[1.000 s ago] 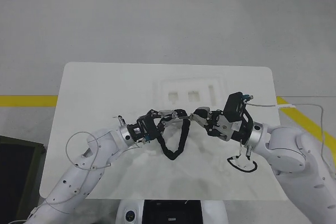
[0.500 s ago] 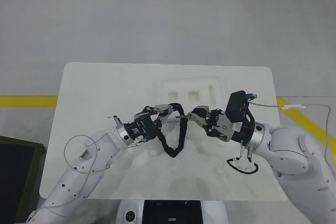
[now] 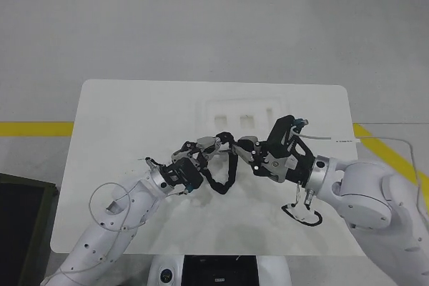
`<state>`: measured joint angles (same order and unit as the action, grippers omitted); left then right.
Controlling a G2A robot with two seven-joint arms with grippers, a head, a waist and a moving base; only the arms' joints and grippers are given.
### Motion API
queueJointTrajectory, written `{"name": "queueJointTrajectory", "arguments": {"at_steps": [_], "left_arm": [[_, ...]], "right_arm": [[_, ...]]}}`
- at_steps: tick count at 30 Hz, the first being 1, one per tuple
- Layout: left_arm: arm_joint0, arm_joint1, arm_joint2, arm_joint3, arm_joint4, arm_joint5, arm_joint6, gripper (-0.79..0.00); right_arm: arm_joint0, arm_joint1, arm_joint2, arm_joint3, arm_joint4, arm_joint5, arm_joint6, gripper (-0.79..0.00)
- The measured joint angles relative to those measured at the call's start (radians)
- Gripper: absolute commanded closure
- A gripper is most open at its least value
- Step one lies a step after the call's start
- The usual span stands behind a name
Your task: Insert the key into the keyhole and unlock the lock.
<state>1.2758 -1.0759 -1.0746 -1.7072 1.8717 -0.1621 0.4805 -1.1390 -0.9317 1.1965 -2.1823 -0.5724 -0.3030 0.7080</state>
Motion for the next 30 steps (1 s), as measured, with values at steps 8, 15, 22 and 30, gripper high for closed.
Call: {"name": "queueJointTrajectory", "arguments": {"at_steps": [8,15,22,30], "left_arm": [[0.000,0.000,0.001,0.001,-0.001,0.001,0.001,0.000],[0.000,0.000,0.001,0.001,-0.001,0.001,0.001,0.000],[0.000,0.000,0.001,0.001,-0.001,0.001,0.001,0.000],[0.000,0.000,0.001,0.001,-0.001,0.001,0.001,0.000]], "right_arm": [[0.023,-0.010,-0.048,0.019,-0.066,0.035,0.008,0.000],[0.041,-0.019,-0.077,0.032,-0.085,0.055,0.010,0.000],[0.049,-0.026,-0.091,0.027,-0.115,0.084,0.014,0.000],[0.043,-0.029,-0.080,0.031,-0.136,0.098,0.017,0.000]]}}
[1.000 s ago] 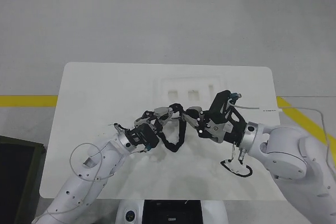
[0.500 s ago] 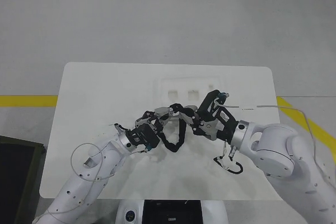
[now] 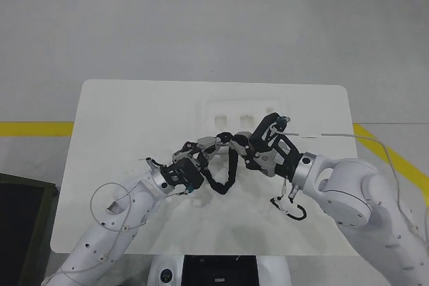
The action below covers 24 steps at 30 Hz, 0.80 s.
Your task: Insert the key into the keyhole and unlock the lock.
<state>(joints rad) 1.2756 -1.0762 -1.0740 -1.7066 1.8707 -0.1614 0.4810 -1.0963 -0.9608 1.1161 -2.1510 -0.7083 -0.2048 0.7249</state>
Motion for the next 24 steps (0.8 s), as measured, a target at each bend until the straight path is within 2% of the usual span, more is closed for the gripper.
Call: {"name": "queueJointTrajectory", "arguments": {"at_steps": [24], "left_arm": [[0.000,0.000,0.000,0.000,0.000,0.000,0.000,0.000]], "right_arm": [[0.012,-0.015,-0.009,0.018,-0.005,-0.024,0.011,0.000]]}}
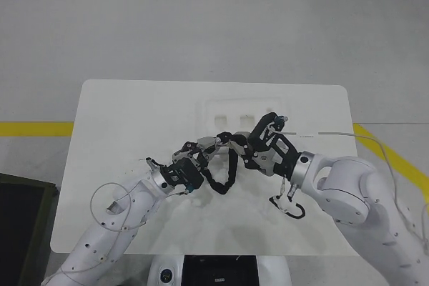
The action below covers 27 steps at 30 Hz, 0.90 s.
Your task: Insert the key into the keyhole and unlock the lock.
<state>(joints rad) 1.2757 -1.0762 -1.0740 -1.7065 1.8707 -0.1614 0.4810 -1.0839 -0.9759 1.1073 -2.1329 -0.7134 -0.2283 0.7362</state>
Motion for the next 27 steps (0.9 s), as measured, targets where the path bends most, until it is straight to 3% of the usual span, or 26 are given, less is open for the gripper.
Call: {"name": "queueJointTrajectory", "arguments": {"at_steps": [27], "left_arm": [[0.000,0.000,0.000,0.000,0.000,0.000,0.000,0.000]], "right_arm": [[-0.003,-0.014,0.002,-0.009,-0.021,0.011,0.009,0.000]]}}
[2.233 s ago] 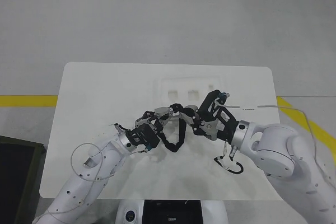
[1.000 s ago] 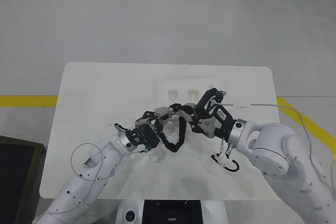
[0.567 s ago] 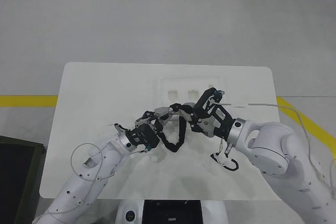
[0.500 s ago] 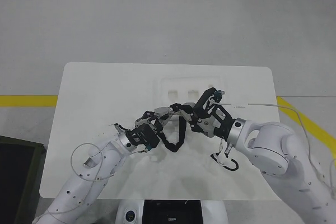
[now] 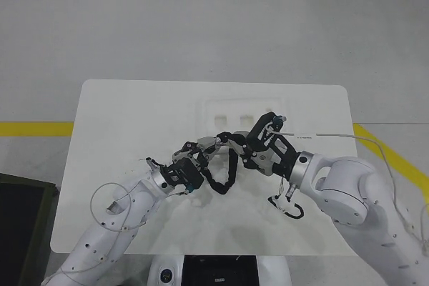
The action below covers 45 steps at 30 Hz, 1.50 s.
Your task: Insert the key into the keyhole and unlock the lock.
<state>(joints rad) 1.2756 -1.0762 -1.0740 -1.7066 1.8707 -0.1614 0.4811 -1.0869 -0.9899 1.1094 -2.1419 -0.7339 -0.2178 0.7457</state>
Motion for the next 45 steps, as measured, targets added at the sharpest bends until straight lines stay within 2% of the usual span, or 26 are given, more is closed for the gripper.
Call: {"name": "queueJointTrajectory", "arguments": {"at_steps": [29,45], "left_arm": [[0.000,0.000,0.000,0.000,0.000,0.000,0.000,0.000],[0.012,-0.004,-0.007,-0.015,0.007,-0.003,-0.017,0.000]], "right_arm": [[-0.005,-0.013,-0.001,0.009,-0.012,-0.004,0.018,0.000],[0.050,-0.032,-0.054,0.055,-0.012,-0.004,0.031,0.000]]}}
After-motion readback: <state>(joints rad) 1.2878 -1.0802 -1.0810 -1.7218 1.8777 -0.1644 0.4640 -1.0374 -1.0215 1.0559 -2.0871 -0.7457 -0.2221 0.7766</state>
